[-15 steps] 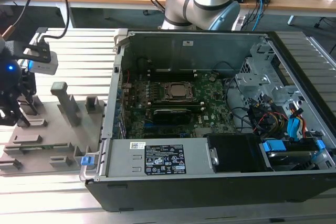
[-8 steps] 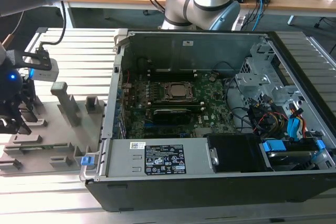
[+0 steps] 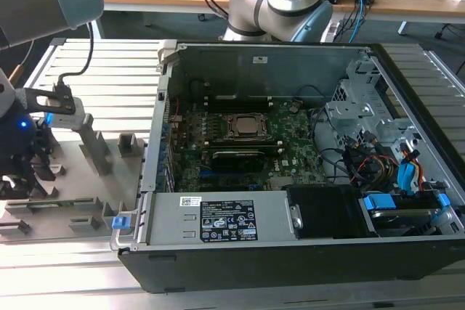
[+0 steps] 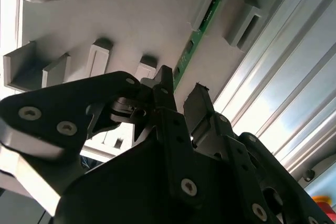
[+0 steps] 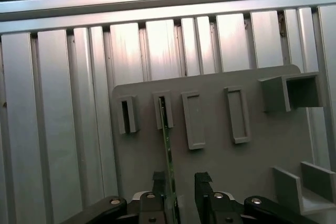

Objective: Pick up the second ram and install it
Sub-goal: 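Pick up the second ram and move it above second insertion slot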

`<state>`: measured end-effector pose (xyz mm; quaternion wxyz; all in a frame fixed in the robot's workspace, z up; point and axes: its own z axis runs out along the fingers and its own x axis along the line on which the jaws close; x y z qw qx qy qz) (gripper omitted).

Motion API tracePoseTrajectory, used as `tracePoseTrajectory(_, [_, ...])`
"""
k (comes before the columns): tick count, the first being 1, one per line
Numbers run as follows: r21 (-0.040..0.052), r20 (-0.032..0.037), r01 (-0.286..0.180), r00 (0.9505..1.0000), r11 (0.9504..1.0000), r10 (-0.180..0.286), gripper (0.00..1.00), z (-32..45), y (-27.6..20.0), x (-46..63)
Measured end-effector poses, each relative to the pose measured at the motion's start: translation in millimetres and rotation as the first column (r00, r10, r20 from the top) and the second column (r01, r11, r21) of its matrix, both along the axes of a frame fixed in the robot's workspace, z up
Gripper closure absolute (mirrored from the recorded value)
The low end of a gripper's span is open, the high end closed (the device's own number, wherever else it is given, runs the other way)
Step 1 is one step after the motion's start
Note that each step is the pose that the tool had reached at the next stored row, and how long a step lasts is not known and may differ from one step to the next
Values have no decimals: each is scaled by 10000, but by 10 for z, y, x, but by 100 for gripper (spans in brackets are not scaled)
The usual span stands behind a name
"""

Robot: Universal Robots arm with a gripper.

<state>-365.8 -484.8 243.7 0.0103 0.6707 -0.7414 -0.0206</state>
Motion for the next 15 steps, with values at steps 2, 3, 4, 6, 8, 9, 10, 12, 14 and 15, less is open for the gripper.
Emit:
tracePoseTrajectory(2, [0, -1, -2, 10000, 10000, 2, 64, -52, -2, 0])
tracePoseTrajectory(3, [0, 0, -3, 10000, 10000, 3, 64, -71, -2, 0])
tracePoseTrajectory(4, [0, -1, -3, 10000, 10000, 3, 64, -91, -3, 0])
tracePoseTrajectory(6, [0, -1, -5, 10000, 10000, 5, 64, -126, -4, 0])
tracePoseTrajectory(8, [0, 0, -10, 10000, 10000, 10, 64, -212, -7, 0])
tracePoseTrajectory(9, [0, 0, -14, 10000, 10000, 14, 64, -245, -9, 0])
tracePoseTrajectory(10, [0, -1, -17, 10000, 10000, 17, 64, -262, -10, 0])
tracePoseTrajectory(12, [0, -1, -33, 10000, 10000, 33, 64, -320, -21, 1])
tracePoseTrajectory(14, [0, -1, -65, 10000, 10000, 65, 64, -385, -62, 0])
tracePoseTrajectory(15, [0, 0, -80, 10000, 10000, 80, 64, -428, -74, -1])
